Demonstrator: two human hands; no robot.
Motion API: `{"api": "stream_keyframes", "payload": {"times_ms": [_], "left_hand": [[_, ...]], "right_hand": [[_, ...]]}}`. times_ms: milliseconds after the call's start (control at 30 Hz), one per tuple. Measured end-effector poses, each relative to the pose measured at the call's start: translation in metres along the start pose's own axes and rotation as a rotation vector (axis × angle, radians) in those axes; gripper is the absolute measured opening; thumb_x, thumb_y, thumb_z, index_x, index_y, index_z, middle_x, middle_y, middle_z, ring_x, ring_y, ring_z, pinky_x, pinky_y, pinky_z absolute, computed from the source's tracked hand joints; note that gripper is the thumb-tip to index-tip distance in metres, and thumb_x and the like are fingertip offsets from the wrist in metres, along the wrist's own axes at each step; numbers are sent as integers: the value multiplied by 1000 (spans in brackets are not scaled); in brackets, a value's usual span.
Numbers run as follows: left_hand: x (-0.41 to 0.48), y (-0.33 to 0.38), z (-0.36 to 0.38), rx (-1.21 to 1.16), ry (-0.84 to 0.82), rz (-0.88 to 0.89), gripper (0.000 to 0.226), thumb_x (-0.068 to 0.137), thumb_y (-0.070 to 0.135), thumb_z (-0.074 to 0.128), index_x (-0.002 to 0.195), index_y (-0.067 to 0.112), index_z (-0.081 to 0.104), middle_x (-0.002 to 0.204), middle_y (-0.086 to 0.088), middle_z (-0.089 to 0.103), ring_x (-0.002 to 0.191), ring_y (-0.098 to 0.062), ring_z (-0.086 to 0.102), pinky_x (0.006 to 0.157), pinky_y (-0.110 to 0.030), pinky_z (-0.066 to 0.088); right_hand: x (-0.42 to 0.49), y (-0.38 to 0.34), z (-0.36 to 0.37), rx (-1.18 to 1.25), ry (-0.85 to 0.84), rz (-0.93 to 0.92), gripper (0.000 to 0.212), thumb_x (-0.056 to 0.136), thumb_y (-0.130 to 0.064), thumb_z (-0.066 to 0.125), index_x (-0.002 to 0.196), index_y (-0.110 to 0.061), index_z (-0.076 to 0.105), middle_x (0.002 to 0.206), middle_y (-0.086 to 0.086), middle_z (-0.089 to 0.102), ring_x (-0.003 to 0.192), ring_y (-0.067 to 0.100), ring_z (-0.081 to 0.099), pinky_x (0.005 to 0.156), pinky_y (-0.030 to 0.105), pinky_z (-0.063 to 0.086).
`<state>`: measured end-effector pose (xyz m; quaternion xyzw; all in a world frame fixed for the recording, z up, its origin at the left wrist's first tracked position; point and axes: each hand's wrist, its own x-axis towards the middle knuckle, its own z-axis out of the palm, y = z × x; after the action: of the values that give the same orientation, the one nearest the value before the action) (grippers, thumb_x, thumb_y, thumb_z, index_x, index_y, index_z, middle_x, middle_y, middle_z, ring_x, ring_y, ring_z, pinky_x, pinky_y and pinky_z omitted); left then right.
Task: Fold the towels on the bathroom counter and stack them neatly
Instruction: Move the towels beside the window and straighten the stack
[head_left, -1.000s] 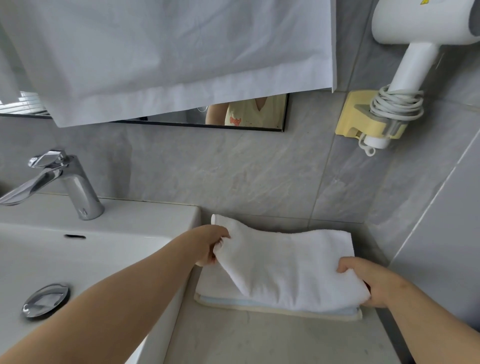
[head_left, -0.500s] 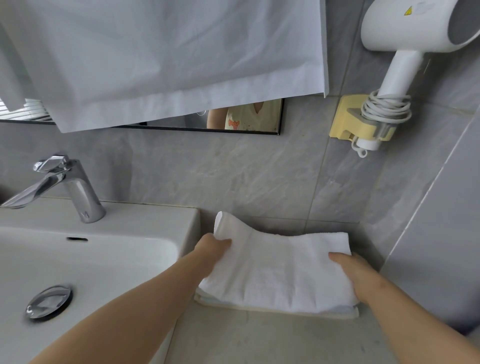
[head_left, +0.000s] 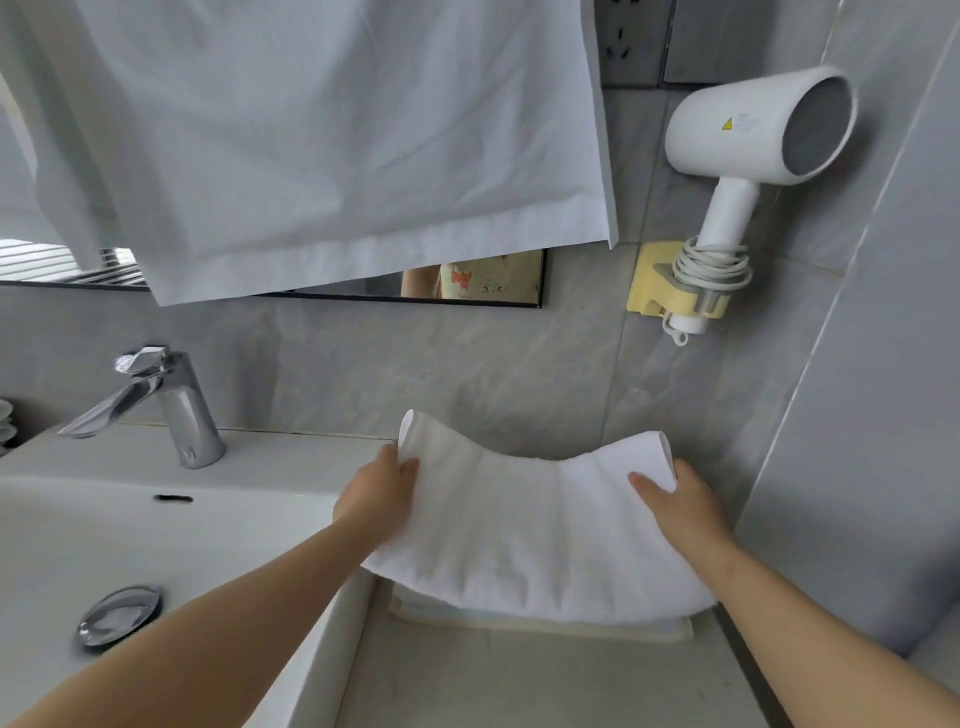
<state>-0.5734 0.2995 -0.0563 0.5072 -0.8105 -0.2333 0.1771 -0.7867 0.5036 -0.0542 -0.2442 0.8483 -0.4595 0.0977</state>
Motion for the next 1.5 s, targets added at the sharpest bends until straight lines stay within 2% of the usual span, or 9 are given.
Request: {"api": "stream_keyframes", "payload": {"times_ms": [167,367,533,633,833,1033,1167,1300,1500], "left_hand": [[-12,-7,-34,-16,102,50,30,100,36,31,91,9,39,86,-9,50,79,-28,46,68,-33,36],[-33,-30,-79,-31,164,16,30,99,39,35,94,10,41,89,-9,52,82,-29,48,72,-35,40],[-45,-63,-125,-79,238,-26,35,98,39,38,108,7,49,108,-18,59,99,-36,54,80,-37,42],[-54,-82,-155,-81,277,-33,31,99,36,38,103,6,48,109,-19,58,103,-35,54,78,-35,38],[-82,-144,-223,-13,422,-119,33,98,38,37,99,8,50,103,-14,58,100,-34,53,74,-33,35],[-118,-229,-295,8,483,-202,28,99,38,36,87,13,41,93,-10,52,93,-31,51,74,-33,34],[-143,-293,-346,26,532,-274,31,98,40,37,87,12,43,94,-10,53,94,-30,52,77,-36,38],[-168,-360,-390,47,570,-342,32,98,42,38,83,14,43,93,-9,56,87,-29,50,75,-35,38],[-205,-443,-444,46,614,-439,36,96,44,38,96,12,53,99,-9,60,93,-29,55,85,-38,44]], "right_hand": [[-5,-23,-3,205,-39,93,37,85,-36,65,103,-4,61,94,13,67,86,31,64,80,39,51],[-30,-52,-2,305,-196,178,58,74,-34,77,115,2,57,109,17,64,101,33,61,90,39,49],[-53,-90,7,369,-281,112,39,79,-28,74,101,0,59,85,9,59,80,26,58,69,31,44],[-74,-120,16,422,-326,63,23,82,-22,71,83,-5,56,78,8,59,71,22,57,59,29,43],[-120,-181,59,462,-423,-22,24,84,-19,69,74,-9,49,74,8,58,65,22,56,54,30,42],[-174,-242,132,465,-528,-95,23,82,-22,72,77,-11,53,79,8,62,70,24,59,63,31,47],[-220,-282,189,497,-590,-125,19,82,-17,71,76,-11,54,73,6,60,64,20,57,52,28,41],[-266,-315,243,520,-669,-142,16,82,-16,71,90,-8,60,77,7,64,66,21,60,52,27,43],[-327,-359,307,509,-757,-179,21,82,-17,71,95,-4,63,78,8,66,64,20,62,43,20,44]]}}
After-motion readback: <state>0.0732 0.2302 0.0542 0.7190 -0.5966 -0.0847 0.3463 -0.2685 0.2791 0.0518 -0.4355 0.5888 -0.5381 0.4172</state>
